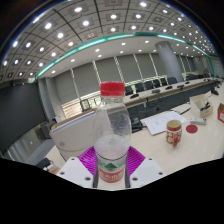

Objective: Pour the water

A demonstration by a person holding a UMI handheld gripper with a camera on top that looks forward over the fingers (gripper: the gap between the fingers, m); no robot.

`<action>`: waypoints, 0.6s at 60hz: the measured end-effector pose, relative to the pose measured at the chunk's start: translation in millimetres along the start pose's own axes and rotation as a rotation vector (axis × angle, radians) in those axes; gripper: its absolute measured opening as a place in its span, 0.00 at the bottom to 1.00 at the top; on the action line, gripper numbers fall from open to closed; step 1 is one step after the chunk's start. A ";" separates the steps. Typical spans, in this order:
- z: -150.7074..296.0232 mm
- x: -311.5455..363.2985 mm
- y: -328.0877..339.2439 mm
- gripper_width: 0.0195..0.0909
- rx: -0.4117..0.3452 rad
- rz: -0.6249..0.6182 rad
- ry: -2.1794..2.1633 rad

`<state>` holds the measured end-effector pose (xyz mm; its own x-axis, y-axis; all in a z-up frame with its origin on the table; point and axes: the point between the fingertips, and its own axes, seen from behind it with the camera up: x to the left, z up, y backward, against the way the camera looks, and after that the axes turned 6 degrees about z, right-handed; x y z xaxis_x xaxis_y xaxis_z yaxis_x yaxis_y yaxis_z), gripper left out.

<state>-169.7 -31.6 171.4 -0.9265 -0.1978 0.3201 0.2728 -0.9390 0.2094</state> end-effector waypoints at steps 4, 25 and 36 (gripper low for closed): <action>36.1 1.1 -19.1 0.23 -0.044 0.059 -0.142; 145.3 -83.2 -113.1 0.23 -0.194 0.281 -1.126; 134.7 -132.9 -142.2 0.23 -0.211 0.336 -1.577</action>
<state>-50.5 166.1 223.6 0.3707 -0.0466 0.9276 0.2358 -0.9613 -0.1426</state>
